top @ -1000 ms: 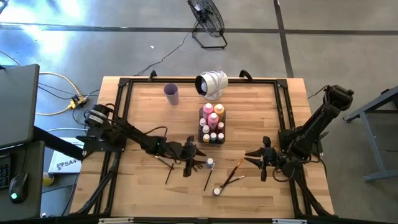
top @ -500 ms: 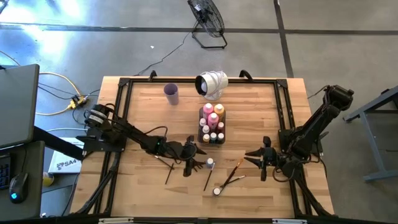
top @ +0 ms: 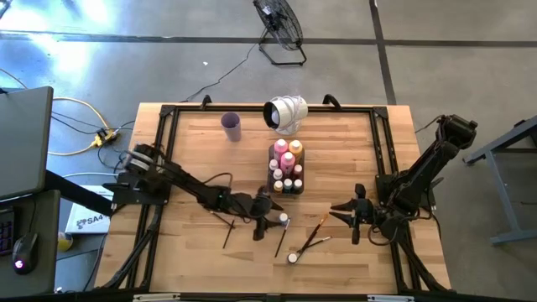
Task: Pick & Place Paint Supplies
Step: Put the light blue paint bottle into the black bin
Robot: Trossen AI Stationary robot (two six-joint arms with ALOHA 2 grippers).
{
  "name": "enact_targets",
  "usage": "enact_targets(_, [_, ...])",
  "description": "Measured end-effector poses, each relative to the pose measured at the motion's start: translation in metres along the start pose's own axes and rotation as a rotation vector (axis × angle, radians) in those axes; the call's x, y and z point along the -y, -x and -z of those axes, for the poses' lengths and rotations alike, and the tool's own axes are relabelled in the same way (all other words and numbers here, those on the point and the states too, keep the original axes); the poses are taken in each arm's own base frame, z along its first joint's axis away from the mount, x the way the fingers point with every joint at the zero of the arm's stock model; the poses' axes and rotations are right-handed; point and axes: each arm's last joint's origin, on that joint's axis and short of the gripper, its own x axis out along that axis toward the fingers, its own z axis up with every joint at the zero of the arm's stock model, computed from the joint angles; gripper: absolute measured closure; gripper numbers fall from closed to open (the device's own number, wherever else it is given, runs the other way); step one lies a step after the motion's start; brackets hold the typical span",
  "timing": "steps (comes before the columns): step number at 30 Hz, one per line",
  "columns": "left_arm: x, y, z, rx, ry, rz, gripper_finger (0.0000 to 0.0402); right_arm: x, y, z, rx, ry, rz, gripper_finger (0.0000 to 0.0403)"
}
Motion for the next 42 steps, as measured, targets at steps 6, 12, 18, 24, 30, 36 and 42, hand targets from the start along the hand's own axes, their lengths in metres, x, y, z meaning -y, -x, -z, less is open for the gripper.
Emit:
enact_targets(6, [0.006, -0.016, -0.005, -0.014, -0.01, 0.058, 0.0164, 0.0, 0.0, 0.0, -0.003, -0.002, -0.004, 0.0339])
enact_targets(12, [0.005, -0.018, -0.006, -0.029, -0.015, 0.037, 0.0164, 0.0, 0.0, 0.0, -0.004, -0.001, -0.004, 0.0339])
enact_targets(18, [0.004, -0.018, -0.005, -0.028, -0.016, 0.004, 0.0164, 0.0, 0.0, 0.0, -0.003, -0.003, -0.005, 0.0339])
enact_targets(24, [0.004, -0.018, -0.005, -0.029, -0.016, 0.004, 0.018, 0.0, 0.0, 0.0, -0.003, -0.003, -0.004, 0.0339])
enact_targets(30, [0.004, -0.018, -0.005, -0.028, -0.016, 0.004, 0.0222, 0.0, 0.0, 0.0, -0.003, -0.003, -0.004, 0.0339])
enact_targets(36, [0.004, -0.018, -0.006, -0.027, -0.021, 0.005, 0.0251, 0.0, 0.0, 0.0, -0.003, -0.003, -0.004, 0.0339])
enact_targets(42, [0.005, -0.018, -0.006, -0.026, -0.042, 0.006, 0.0272, 0.0, 0.0, 0.0, -0.004, -0.002, -0.004, 0.0339])
